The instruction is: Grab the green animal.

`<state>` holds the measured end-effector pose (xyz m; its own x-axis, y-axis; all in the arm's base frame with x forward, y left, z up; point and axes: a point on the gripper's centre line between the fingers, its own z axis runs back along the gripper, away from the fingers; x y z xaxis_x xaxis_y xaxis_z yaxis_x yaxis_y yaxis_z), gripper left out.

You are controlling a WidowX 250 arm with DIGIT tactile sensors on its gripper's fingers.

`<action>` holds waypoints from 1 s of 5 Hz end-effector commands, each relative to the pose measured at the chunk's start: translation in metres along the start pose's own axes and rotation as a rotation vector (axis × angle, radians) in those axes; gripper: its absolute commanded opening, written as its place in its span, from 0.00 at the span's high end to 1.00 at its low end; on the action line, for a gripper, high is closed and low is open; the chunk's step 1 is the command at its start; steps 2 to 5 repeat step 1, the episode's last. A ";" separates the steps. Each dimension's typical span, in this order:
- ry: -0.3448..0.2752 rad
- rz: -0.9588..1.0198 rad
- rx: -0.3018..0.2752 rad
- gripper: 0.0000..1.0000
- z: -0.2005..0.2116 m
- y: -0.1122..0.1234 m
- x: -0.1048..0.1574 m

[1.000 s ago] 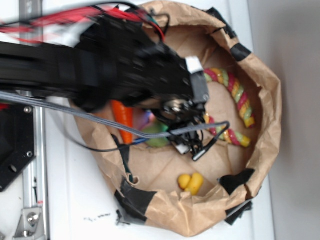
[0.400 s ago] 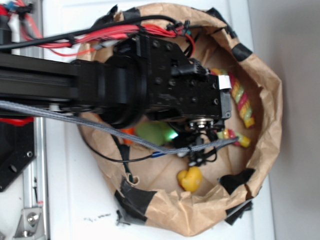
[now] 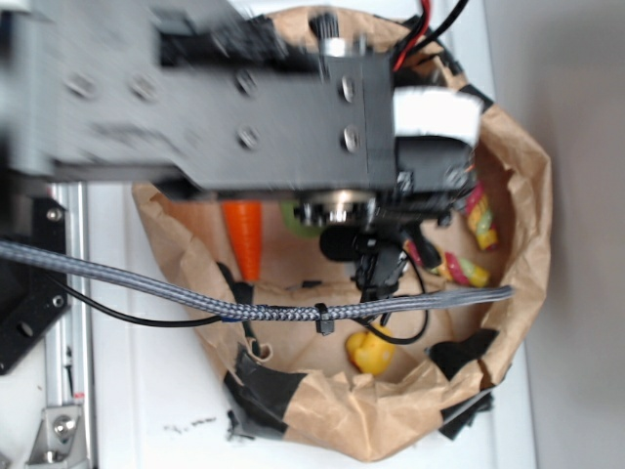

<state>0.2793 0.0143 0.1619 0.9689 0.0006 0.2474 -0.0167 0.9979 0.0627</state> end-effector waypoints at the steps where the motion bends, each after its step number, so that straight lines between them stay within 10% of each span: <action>1: -0.011 -0.001 0.060 1.00 0.025 0.004 -0.009; 5: -0.011 -0.001 0.060 1.00 0.025 0.004 -0.009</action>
